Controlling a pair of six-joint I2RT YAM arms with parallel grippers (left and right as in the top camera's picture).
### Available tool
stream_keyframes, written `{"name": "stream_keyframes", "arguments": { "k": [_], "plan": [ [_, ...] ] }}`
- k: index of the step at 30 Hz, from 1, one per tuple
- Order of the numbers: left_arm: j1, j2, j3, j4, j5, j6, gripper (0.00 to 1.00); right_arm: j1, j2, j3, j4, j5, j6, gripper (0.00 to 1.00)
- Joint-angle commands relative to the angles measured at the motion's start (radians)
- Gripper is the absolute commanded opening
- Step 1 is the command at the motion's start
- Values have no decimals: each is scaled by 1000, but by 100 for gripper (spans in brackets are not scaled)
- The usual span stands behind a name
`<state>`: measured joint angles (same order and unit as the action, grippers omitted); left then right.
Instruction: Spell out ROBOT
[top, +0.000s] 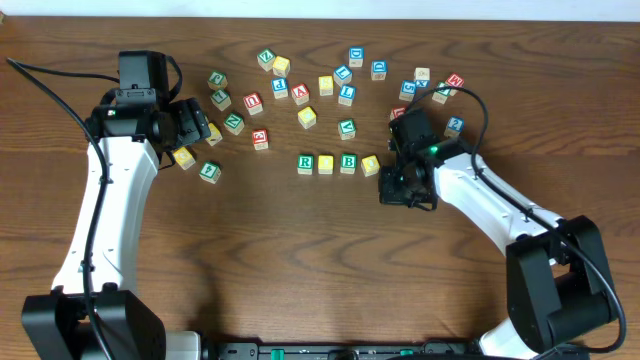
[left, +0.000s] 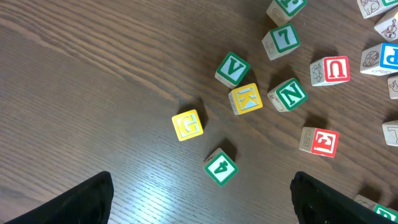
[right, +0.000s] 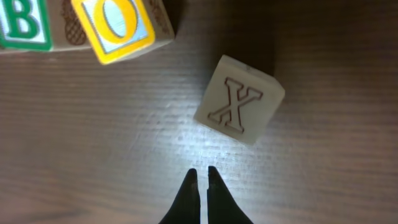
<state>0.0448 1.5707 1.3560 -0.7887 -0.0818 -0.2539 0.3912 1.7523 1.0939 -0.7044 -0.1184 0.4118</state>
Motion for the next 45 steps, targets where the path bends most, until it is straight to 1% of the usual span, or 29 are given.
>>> {"name": "stream_keyframes", "arguments": {
  "k": [1,5,10,20,26,34,45],
  "plan": [
    [5,-1,3,-3,-13,9,90,-5,4,-43,59,40,-9,1],
    [5,-1,3,-4,-13,9,90,-6,7,-74,108,77,-9,1],
    [5,-1,3,-3,-13,9,90,-7,31,-77,124,128,-9,1],
    [5,-1,3,-4,-13,9,90,-33,41,-76,179,138,-9,1],
    [5,-1,3,-10,-13,10,90,-47,26,-42,158,52,-53,1],
    [5,-1,3,-15,-13,10,90,-61,-8,6,126,26,-54,1],
    [5,-1,3,-15,-13,9,90,-107,-49,10,137,-8,-55,1]
  ]
}}
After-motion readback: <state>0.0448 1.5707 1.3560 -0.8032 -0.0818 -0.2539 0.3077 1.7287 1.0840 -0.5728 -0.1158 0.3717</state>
